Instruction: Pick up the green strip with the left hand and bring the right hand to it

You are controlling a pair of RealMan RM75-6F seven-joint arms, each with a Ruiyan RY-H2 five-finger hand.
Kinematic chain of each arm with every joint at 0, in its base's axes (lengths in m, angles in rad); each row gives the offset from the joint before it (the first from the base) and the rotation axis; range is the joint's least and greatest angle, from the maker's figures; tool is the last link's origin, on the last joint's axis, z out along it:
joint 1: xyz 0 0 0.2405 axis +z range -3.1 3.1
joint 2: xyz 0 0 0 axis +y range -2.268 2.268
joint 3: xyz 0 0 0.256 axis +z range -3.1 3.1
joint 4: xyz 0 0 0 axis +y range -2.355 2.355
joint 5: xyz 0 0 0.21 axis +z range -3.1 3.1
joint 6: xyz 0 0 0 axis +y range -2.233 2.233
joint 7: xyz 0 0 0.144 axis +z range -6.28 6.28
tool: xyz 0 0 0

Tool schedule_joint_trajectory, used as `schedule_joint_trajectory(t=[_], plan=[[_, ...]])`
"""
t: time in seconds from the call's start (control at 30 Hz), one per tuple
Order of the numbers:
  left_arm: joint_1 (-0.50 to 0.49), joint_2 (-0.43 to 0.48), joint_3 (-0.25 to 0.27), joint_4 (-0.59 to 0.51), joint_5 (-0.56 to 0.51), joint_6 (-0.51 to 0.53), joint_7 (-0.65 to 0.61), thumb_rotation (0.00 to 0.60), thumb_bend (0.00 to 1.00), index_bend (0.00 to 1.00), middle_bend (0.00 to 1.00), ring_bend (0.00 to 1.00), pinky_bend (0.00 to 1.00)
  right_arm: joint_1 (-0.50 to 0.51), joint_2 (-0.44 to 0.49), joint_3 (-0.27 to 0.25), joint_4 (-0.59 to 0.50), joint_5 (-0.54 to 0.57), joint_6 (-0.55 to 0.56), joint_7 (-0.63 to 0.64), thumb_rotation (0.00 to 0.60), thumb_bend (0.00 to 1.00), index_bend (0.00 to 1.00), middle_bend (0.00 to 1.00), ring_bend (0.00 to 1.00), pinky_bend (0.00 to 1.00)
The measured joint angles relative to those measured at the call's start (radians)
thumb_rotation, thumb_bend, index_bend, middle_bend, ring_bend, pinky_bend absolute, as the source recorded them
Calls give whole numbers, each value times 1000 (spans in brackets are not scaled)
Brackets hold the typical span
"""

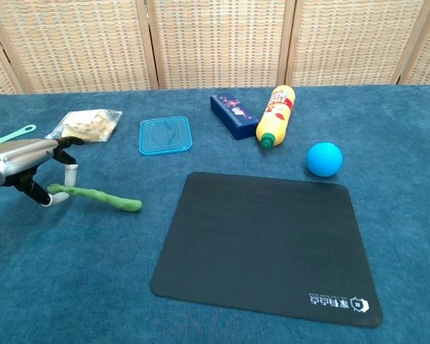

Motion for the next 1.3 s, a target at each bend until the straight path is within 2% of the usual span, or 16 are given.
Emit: schedule_joint_trajectory(t=[0.23,0.47,0.67,0.77,0.87,1.0,1.3], plan=[[13,49,-19,-59,23,-22,-205,600,647,700,0,0,0,18,-16,5,13,-10,-12,-12,600,0,0,0,0,0],[20,102,-44,-126,107,-57,-589,600,649,701,0,0,0,60,-15,22,30,-49,-24,-22,600,0,25,0,0,0],[11,125,-53,-168,223,-68,-912,600,650,701,0,0,0,110,14,35,27,-114,-36,-19,600,0,112,0,0,0],[-5,120,-54,-180,282,-66,-1029,600,650,700,0,0,0,142,27,45,32,-157,-37,-21,600,0,147,0,0,0],[-35,97,-53,-186,331,-63,-1094,600,650,700,0,0,0,180,36,54,38,-198,-41,-9,600,0,177,6,0,0],[-73,57,-53,-188,341,-70,-1109,600,649,699,0,0,0,221,48,58,38,-227,-66,72,600,0,213,24,0,0],[-137,-8,-70,-191,296,-109,-1041,600,650,699,0,0,0,389,51,75,44,-295,-155,319,600,0,295,89,0,0]])
